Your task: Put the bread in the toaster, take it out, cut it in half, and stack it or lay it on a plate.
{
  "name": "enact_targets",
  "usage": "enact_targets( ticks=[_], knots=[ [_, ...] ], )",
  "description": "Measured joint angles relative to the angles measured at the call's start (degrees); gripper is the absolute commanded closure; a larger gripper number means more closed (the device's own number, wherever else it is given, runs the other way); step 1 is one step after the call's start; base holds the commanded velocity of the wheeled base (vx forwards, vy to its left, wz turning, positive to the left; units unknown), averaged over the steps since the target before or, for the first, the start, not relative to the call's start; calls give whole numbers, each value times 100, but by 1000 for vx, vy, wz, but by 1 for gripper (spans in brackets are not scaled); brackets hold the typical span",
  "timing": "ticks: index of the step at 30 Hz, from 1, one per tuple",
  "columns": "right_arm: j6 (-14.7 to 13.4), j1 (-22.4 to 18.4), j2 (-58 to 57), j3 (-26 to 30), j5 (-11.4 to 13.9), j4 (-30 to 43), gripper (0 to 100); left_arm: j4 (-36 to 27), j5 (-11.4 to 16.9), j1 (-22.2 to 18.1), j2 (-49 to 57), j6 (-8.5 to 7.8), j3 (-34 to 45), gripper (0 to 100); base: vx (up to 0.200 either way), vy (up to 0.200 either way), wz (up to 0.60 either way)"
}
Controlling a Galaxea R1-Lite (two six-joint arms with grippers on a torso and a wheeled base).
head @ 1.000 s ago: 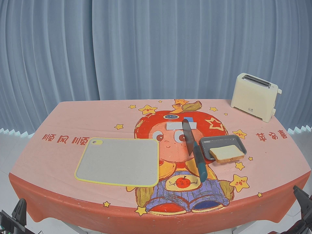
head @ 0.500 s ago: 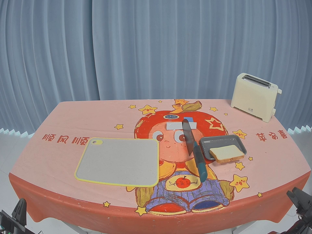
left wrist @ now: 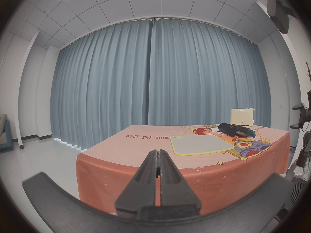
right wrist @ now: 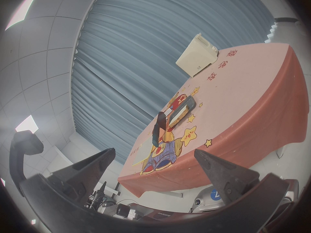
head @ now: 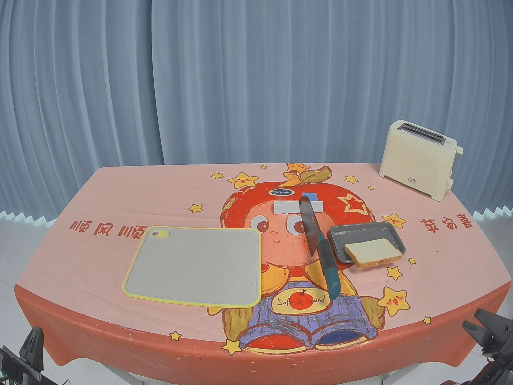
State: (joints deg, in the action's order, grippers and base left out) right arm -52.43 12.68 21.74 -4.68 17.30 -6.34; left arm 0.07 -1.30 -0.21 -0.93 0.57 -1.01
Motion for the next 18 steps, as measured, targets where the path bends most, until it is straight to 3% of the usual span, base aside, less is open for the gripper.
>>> enact_targets(
  ticks=[18],
  knots=[
    [-724, 71, 1348, -46, -1, -1435, 0, 0, 0, 2, 0, 2, 0, 100, 0, 0, 0]
  ],
)
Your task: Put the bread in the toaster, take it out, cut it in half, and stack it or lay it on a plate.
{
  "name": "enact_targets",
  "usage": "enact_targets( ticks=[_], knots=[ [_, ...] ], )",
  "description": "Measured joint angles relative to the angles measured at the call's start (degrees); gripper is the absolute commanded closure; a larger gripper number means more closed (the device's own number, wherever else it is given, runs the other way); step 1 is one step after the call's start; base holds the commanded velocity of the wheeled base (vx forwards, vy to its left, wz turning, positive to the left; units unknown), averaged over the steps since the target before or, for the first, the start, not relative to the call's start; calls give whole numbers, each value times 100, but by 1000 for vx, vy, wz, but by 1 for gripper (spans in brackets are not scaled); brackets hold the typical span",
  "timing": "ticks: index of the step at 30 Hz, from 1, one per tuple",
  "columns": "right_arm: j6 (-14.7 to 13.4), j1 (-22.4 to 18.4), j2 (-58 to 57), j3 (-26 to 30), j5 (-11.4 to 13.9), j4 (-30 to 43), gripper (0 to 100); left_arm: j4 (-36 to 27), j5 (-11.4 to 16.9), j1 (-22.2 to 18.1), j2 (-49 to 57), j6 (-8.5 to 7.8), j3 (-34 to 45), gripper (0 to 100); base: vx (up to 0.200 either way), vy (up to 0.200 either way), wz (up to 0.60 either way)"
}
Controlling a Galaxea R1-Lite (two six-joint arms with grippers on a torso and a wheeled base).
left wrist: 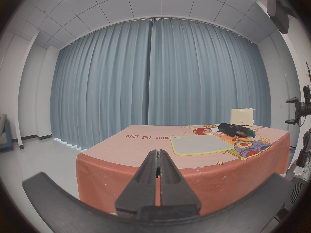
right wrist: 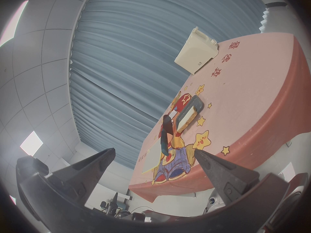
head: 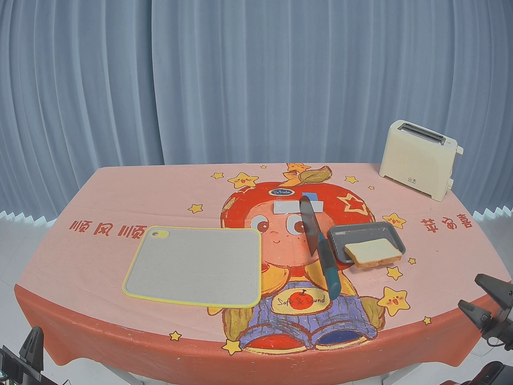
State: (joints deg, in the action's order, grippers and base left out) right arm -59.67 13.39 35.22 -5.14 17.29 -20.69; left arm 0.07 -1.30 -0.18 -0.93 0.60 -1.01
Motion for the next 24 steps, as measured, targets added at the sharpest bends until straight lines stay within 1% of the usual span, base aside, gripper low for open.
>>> enact_targets(
  ticks=[9, 12, 19, 24],
  knots=[
    [-98, -2, 813, -30, -5, -794, 0, 0, 0, 0, 0, -2, 0, 100, 0, 0, 0],
    [-119, -5, 1025, -85, -7, -859, 0, 0, 0, 0, 0, -2, 0, 100, 0, 0, 0],
    [-284, 0, 1407, -317, -7, -877, 0, 0, 0, 5, 0, 0, 0, 100, 0, 0, 0],
    [-293, 4, 1607, -406, -7, -887, 0, 0, 0, 0, 0, 0, 0, 100, 0, 0, 0]
  ],
)
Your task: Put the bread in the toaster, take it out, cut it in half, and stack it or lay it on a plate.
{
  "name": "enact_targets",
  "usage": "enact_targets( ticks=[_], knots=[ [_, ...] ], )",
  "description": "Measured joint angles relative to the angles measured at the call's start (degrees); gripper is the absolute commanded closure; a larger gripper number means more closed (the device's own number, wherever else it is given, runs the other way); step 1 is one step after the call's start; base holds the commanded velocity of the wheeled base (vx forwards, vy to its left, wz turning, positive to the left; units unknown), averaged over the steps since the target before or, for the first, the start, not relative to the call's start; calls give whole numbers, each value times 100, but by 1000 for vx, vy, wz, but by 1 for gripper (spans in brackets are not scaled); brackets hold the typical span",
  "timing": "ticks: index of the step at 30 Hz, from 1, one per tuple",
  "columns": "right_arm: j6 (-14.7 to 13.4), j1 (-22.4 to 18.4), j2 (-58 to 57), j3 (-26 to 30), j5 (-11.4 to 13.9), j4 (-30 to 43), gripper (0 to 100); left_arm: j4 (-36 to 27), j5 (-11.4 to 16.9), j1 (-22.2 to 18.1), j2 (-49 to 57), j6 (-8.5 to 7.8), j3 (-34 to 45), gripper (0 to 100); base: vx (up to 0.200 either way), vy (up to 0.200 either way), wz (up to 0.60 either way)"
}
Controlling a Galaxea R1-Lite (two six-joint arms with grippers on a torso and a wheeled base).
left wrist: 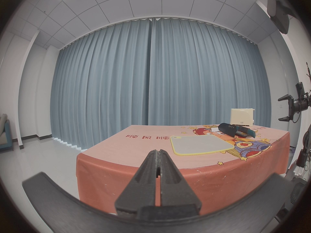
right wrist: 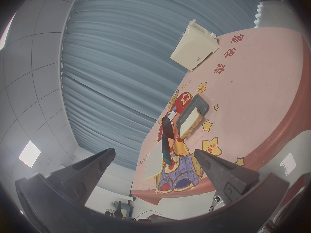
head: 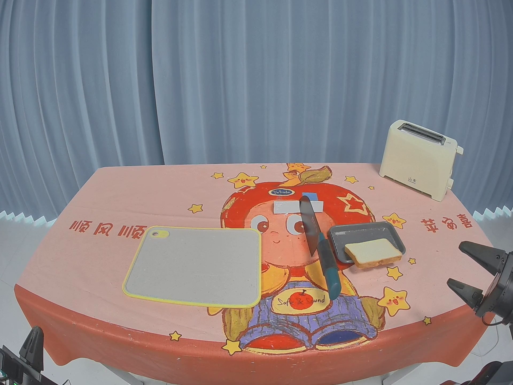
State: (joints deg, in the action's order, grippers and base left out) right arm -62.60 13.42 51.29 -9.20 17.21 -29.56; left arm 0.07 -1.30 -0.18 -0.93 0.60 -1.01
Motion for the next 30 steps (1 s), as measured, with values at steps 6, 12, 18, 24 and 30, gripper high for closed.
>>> enact_targets(
  ticks=[6, 12, 18, 24, 30],
  knots=[
    [0, 0, 232, -105, 0, -2, 0, 0, 0, 5, 0, 0, 0, 100, 0, 0, 0],
    [0, 7, 455, -245, 0, -2, 0, 0, 0, 5, 0, 0, 0, 100, 0, 0, 0],
    [0, 46, 679, -328, 0, -13, 0, 0, 0, 2, 0, 0, 0, 100, 0, 0, 0],
    [-7, 88, 937, -333, 2, -462, 0, 0, 0, 0, 0, 0, 0, 100, 0, 0, 0],
    [-13, 110, 1300, -302, 0, -752, 0, 0, 0, 0, 0, 0, 0, 100, 0, 0, 0]
  ],
)
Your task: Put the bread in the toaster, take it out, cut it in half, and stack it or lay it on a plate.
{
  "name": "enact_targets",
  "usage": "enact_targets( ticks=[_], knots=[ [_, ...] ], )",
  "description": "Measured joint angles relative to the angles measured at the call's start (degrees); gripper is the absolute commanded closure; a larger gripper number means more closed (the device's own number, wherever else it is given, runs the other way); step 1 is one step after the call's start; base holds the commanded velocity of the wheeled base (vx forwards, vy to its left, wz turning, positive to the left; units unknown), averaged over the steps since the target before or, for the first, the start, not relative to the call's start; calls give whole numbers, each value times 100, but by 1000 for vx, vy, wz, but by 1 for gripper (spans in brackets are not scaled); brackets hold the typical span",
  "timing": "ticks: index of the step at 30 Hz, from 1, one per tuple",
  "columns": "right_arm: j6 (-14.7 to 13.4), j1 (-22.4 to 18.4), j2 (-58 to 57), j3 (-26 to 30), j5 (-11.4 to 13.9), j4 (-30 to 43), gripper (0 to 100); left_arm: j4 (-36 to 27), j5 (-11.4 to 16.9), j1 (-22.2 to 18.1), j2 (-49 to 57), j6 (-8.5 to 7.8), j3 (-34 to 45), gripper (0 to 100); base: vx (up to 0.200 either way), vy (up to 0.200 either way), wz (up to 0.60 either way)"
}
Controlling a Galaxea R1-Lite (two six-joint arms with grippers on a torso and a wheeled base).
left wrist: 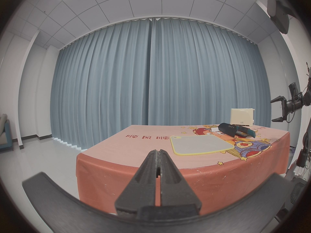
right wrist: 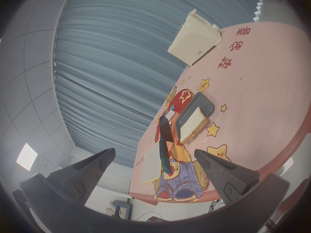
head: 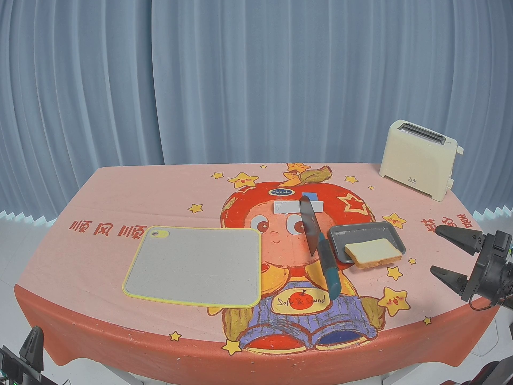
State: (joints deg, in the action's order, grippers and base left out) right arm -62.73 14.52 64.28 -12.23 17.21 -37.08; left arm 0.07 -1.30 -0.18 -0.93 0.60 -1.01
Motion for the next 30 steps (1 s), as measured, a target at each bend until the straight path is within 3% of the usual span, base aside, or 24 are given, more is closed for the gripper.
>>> enact_targets(
  ticks=[13, 22, 30],
  knots=[
    [-7, 100, 536, -11, 2, -317, 0, 0, 0, -2, 0, 0, 0, 100, 0, 0, 0],
    [-293, 107, 768, -108, 7, -440, 0, 0, 0, 0, 0, 0, 0, 100, 0, 0, 0],
    [-310, 99, 1072, -135, 7, -775, 0, 0, 0, -2, 0, 0, 0, 100, 0, 0, 0]
  ],
)
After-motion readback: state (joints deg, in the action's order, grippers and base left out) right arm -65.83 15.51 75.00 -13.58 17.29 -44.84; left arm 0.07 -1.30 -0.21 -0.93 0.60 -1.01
